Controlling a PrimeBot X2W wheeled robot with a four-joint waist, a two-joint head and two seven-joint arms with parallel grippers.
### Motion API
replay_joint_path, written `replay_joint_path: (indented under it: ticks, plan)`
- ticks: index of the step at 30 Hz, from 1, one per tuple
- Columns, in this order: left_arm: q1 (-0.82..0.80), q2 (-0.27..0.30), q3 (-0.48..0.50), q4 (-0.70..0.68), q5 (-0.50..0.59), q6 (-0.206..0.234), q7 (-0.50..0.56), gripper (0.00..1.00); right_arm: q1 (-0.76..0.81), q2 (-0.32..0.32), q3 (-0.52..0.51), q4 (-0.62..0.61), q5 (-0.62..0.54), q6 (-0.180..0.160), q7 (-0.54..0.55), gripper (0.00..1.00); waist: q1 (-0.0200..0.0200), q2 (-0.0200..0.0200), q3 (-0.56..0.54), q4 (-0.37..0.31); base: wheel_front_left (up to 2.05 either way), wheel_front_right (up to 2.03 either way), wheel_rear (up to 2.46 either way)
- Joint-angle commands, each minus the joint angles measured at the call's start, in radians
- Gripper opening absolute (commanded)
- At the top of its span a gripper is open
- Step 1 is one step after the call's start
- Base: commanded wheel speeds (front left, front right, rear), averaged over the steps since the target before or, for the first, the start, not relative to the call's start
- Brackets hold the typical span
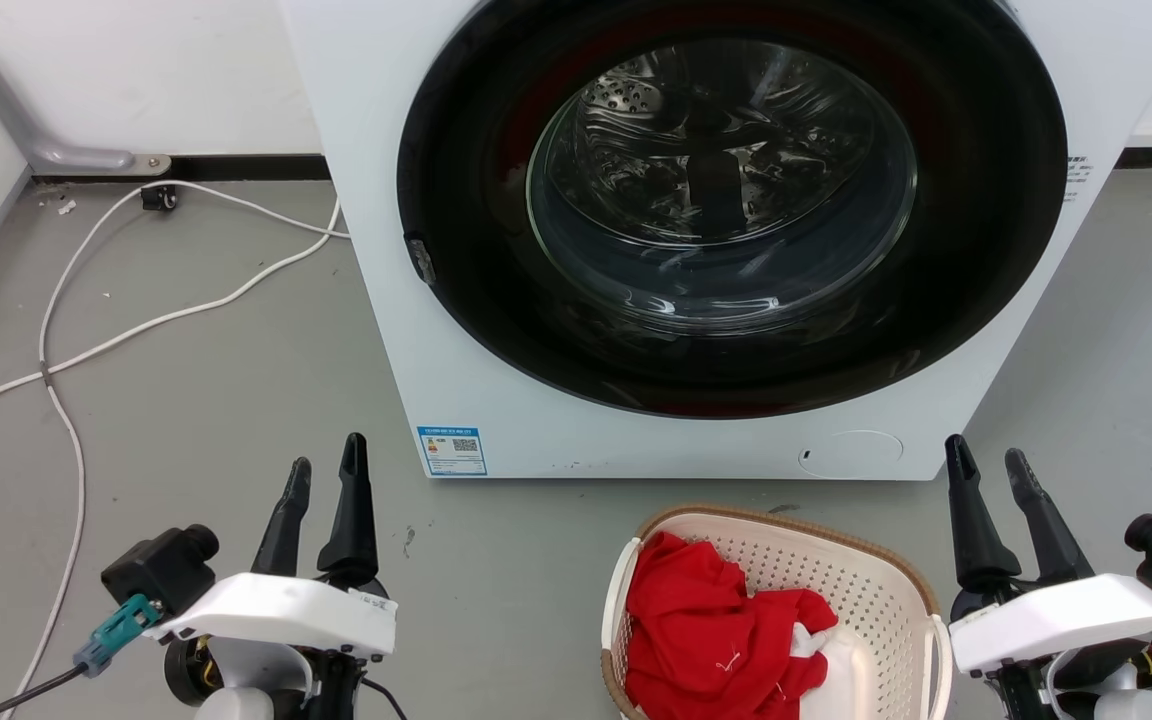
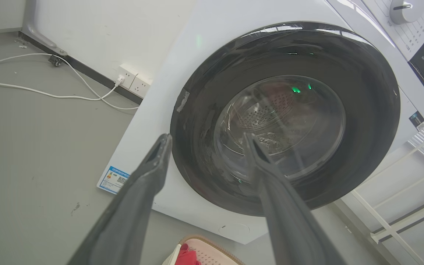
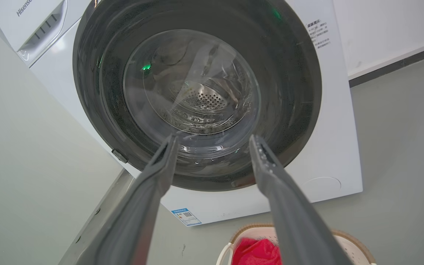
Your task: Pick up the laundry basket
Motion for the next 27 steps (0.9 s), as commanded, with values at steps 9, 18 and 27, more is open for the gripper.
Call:
replay_joint_path:
  ticks: [9, 18, 27]
  plan:
    - [-0.030, 0.002, -0.013, 0.017, 0.143, 0.012, -0.032, 1.00, 0.010, 0.003, -0.002, -0.028, -0.139, 0.000, 0.010, 1.00, 0.0000, 0.0000, 0.003, -0.003, 0.00, 0.00, 0.00]
    - [-0.042, 0.005, -0.023, 0.045, 0.243, 0.018, -0.052, 1.00, 0.019, 0.004, -0.001, -0.035, -0.235, 0.000, 0.027, 1.00, 0.0000, 0.0000, 0.005, -0.003, 0.00, 0.00, 0.00]
    - [-0.049, 0.008, -0.034, 0.067, 0.336, 0.025, -0.072, 1.00, 0.026, 0.005, 0.001, -0.043, -0.327, 0.000, 0.033, 1.00, 0.0000, 0.0000, 0.007, -0.006, 0.00, 0.00, 0.00]
